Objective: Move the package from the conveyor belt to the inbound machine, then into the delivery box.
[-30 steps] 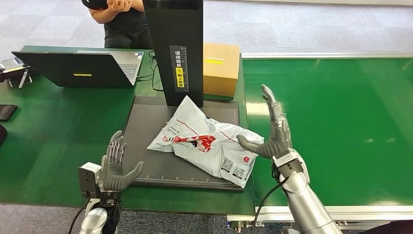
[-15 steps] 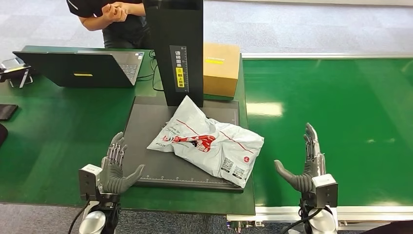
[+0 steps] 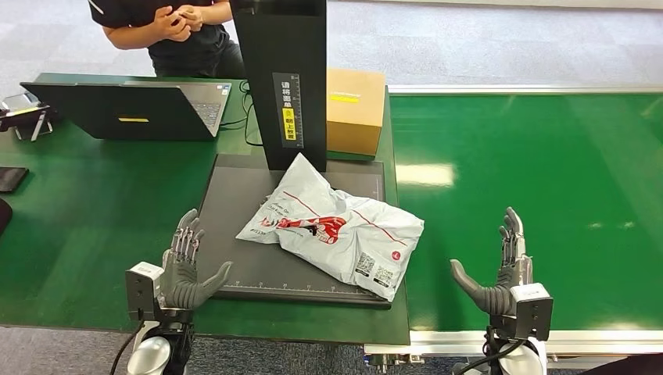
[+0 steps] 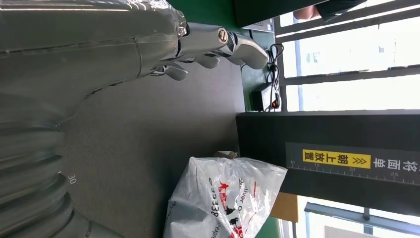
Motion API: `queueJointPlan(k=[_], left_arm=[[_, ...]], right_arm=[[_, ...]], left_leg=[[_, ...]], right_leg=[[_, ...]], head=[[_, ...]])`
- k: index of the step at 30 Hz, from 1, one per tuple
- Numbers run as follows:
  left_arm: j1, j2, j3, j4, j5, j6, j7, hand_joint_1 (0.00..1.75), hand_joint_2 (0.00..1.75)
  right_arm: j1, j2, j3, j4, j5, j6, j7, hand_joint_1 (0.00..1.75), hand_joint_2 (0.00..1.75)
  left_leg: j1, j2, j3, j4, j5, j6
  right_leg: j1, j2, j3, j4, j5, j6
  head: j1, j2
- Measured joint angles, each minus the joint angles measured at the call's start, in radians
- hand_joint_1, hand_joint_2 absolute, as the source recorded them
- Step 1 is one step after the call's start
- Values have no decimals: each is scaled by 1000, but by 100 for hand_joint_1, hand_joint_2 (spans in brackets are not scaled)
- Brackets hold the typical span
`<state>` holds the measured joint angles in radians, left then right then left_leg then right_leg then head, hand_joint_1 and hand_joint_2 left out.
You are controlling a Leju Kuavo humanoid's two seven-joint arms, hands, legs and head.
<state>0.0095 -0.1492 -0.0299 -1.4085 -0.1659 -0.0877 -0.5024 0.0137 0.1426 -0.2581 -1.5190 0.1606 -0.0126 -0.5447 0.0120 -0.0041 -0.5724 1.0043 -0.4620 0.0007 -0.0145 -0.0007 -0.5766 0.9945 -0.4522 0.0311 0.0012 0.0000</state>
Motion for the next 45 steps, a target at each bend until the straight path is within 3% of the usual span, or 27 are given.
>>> queueJointPlan(k=[6,12,18,22,24,32,38,41,45], left_arm=[[0,-1,1,-1,-14,0,-2,0,175],[-7,-9,-8,-25,-145,30,-34,0,175],[-62,-16,-73,-51,-414,188,-54,0,175],[-145,-17,-186,-41,-661,335,-38,0,175],[-185,-19,-248,-29,-708,365,-26,0,175],[-249,-18,-349,15,-727,391,-9,0,175],[-289,-16,-407,38,-829,443,64,0,175],[-299,-16,-428,49,-821,421,83,0,175],[-308,-16,-443,86,-773,320,104,0,175]], right_arm=[[1,5,-5,0,2,0,13,0,175],[0,16,-23,0,28,19,42,0,175],[-10,25,-24,1,51,47,54,0,175],[-30,26,-17,17,60,58,56,0,175],[-38,27,-12,26,61,55,55,0,175],[-43,27,-8,47,61,53,54,0,175],[-41,27,-8,46,59,47,55,0,175],[-35,27,-7,42,56,43,57,0,175],[-30,27,-6,41,53,40,59,0,175]], left_leg=[[0,0,0,0,0,0],[0,0,0,0,0,0],[0,0,0,0,0,0],[0,-1,0,0,1,1],[0,-1,1,0,1,1],[0,0,0,0,1,0],[0,0,0,0,1,0],[0,0,0,0,1,0],[0,0,0,0,1,0]], right_leg=[[0,0,0,0,0,0],[0,0,0,0,0,0],[0,0,0,0,0,0],[0,-1,1,0,1,0],[0,-1,1,0,1,0],[0,0,0,0,0,0],[0,0,0,0,0,0],[0,0,0,0,0,0],[0,0,0,0,0,0]], head=[[0,0],[0,0],[0,0],[0,0],[0,0],[0,0],[0,0],[0,0],[0,0]])
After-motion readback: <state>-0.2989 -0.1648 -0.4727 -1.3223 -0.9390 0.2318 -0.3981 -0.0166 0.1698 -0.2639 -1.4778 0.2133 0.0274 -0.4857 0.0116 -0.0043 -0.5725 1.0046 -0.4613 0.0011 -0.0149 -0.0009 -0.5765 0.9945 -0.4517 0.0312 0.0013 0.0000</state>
